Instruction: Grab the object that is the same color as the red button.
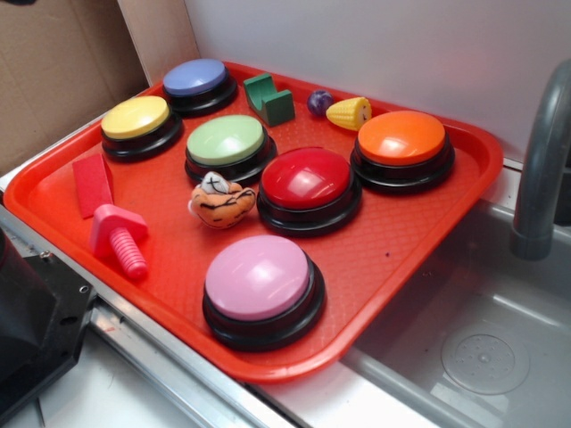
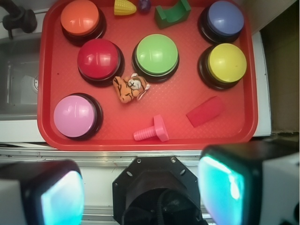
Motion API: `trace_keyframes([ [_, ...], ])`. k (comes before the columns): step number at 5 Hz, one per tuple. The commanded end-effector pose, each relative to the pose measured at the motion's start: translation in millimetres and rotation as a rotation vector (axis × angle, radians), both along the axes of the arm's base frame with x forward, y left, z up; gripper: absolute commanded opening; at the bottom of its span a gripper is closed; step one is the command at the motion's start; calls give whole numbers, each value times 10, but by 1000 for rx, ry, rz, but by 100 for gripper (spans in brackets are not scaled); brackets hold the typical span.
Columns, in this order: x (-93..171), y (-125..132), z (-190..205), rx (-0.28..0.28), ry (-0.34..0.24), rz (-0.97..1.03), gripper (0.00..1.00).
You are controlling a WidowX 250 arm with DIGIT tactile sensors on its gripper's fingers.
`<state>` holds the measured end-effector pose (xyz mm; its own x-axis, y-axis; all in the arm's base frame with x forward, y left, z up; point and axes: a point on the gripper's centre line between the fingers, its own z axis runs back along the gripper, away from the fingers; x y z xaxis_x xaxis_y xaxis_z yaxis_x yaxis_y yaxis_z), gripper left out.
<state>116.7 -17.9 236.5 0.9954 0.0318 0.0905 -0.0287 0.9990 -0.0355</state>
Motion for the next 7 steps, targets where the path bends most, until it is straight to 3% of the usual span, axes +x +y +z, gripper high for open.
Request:
trace_keyframes([
  [1, 0, 0, 0, 0, 0, 0, 100],
  [4, 114, 432, -300, -94, -43, 278, 100],
  [7, 186, 938, -942, -82, -95, 728, 100],
])
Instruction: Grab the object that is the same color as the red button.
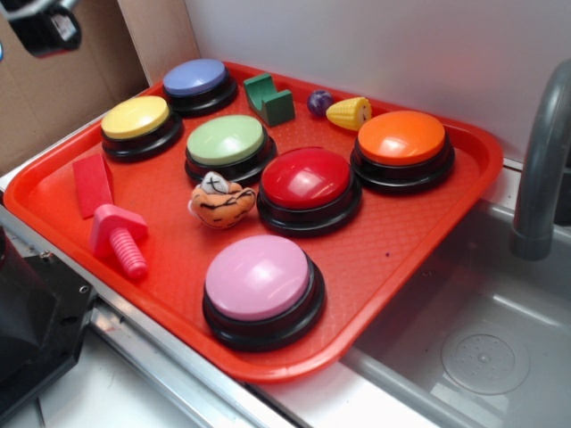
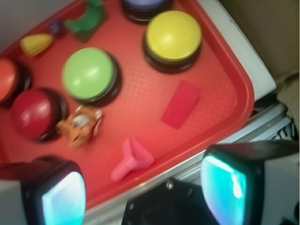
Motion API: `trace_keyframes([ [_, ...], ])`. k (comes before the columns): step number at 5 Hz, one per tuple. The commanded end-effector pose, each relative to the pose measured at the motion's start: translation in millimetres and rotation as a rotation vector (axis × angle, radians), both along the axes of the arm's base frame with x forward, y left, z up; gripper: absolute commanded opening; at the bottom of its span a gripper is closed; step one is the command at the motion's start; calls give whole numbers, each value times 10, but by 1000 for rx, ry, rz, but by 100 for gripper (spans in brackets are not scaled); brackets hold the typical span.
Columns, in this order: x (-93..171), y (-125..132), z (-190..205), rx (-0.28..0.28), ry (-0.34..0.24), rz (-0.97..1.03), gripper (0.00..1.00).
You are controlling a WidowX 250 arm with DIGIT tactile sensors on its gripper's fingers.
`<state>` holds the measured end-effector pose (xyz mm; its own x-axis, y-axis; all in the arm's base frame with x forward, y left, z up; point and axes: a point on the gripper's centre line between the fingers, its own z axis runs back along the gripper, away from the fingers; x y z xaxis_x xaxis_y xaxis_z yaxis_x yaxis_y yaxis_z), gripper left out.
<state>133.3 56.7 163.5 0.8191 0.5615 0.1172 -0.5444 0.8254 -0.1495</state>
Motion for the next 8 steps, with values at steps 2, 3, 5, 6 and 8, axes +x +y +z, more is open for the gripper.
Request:
trace_keyframes([
  [2, 116, 410, -687, 89, 12, 379, 100],
  [3, 176, 427, -884, 122, 8, 419, 100],
  [5, 217, 599, -1271, 114, -14, 513, 100],
  [6, 188, 653, -1391, 85, -22, 522, 100],
  [8, 184, 670, -1447, 84, -12, 513, 100],
])
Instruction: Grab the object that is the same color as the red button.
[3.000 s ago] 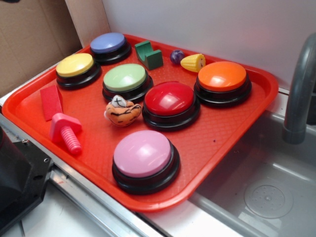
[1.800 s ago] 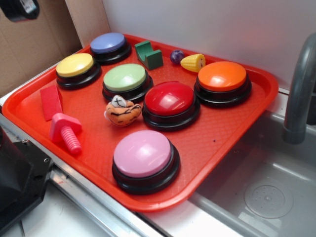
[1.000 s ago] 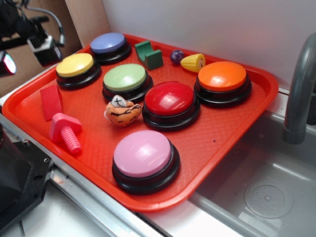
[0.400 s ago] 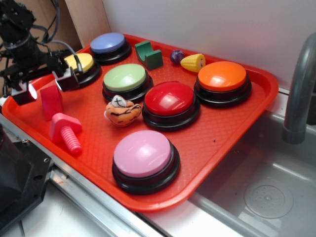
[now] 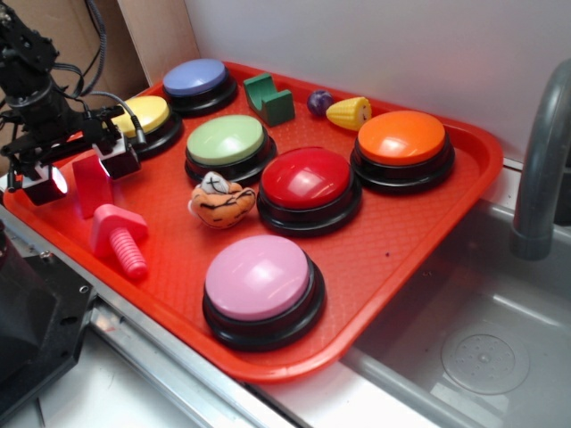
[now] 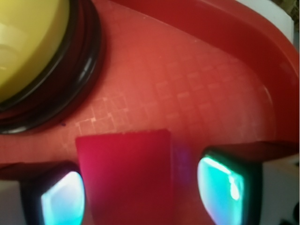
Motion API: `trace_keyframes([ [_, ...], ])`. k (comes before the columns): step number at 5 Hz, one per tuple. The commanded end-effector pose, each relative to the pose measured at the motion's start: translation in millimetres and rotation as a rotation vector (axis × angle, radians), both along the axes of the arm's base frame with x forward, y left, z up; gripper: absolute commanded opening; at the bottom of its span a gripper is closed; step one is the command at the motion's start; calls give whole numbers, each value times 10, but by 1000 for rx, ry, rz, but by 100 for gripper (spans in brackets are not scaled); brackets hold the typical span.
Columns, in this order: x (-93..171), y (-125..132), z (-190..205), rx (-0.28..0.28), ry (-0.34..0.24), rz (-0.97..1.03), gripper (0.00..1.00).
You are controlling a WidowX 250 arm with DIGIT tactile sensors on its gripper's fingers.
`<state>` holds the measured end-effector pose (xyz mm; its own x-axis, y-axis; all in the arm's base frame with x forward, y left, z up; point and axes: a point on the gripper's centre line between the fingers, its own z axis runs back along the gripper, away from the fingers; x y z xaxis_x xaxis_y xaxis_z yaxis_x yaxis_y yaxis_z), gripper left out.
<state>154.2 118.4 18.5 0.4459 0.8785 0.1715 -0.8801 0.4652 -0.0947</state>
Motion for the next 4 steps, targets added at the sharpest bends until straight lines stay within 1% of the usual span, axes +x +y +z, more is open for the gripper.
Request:
trace_keyframes([
  [1, -13, 40, -15, 17, -28, -17, 83],
  [2, 11, 21, -18, 32, -29, -39, 0],
  [3, 17, -8, 60, 33, -39, -73, 0],
  [4, 54, -117, 361, 7, -25, -208, 0],
])
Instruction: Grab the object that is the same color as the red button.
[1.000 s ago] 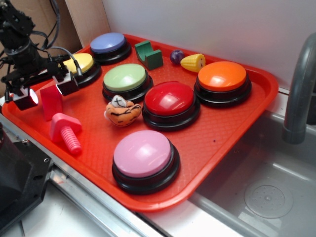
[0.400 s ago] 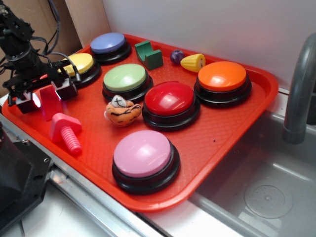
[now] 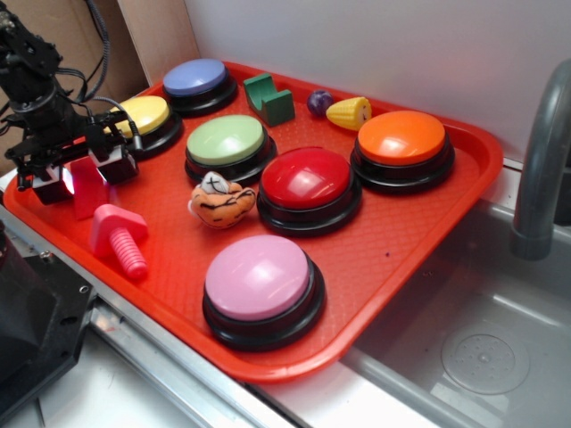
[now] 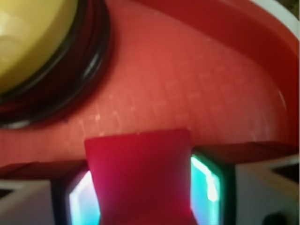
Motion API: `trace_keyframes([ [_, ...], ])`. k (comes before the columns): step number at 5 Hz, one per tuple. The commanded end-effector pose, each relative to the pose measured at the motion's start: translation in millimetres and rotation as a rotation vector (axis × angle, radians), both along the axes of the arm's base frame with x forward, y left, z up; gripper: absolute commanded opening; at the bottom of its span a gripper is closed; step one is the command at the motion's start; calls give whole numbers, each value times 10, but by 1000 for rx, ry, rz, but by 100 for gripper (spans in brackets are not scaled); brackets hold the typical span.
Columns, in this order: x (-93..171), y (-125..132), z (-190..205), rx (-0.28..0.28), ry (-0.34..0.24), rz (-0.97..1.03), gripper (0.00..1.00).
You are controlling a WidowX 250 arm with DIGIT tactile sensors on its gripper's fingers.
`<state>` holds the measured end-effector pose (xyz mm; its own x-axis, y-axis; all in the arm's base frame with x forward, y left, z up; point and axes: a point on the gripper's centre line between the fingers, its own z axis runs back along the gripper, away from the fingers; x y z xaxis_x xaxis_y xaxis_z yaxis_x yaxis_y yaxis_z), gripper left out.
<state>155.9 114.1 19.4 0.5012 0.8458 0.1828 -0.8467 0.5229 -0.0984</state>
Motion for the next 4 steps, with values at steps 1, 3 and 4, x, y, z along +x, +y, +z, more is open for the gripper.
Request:
trace_keyframes([
  [1, 98, -271, 724, -20, 35, -313, 0],
  [3, 194, -814, 1335, -81, 5, -692, 0],
  [4, 177, -1102, 1466, -106, -38, -870, 0],
])
